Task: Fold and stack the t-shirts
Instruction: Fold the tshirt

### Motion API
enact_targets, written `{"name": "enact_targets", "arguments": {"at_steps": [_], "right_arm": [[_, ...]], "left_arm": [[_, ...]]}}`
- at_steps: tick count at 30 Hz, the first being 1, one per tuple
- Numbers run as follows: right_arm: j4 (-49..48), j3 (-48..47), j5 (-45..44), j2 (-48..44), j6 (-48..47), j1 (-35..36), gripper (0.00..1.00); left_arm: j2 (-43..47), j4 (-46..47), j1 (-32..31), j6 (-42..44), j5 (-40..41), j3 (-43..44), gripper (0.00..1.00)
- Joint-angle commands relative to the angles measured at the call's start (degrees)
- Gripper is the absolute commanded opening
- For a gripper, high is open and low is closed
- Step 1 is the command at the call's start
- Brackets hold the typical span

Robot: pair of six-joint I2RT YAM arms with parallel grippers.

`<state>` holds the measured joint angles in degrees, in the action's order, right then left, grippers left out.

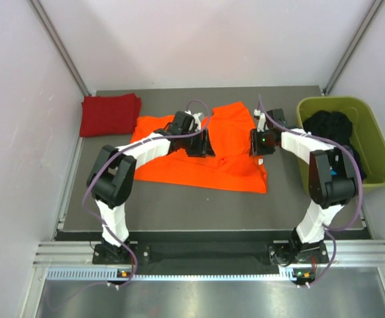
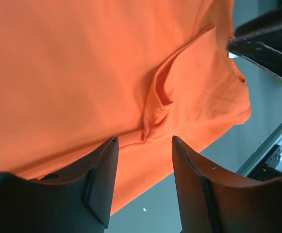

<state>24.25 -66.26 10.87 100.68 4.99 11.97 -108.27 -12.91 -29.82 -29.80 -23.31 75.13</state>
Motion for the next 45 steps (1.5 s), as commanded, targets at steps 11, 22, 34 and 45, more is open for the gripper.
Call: {"name": "enact_targets", "arguments": {"at_steps": [11,22,34,45], "right_arm": [[-6.4,-2.7,6.9,7.0,-2.5,-0.5,0.34],[-6.8,-2.5,2.8,3.5,-2.4,-0.5,0.32],[-7.7,-2.8,1.3,4.0,-3.2,-0.5,0.35],[-10.0,-2.2,3.1,5.7,-3.3,-0.5,0.14]], "left_arm": [[-10.9,7.7,-4.2,1.4,-2.5,7.5,0.54],[-13.1,6.9,-4.5,2.1,-0.9,9.3,0.49],[-14.7,6.3,-4.5,1.7,-1.7,11.3,0.11],[-14.1,7.0,-4.5,-0.7,-0.8,10.8,0.00]]}}
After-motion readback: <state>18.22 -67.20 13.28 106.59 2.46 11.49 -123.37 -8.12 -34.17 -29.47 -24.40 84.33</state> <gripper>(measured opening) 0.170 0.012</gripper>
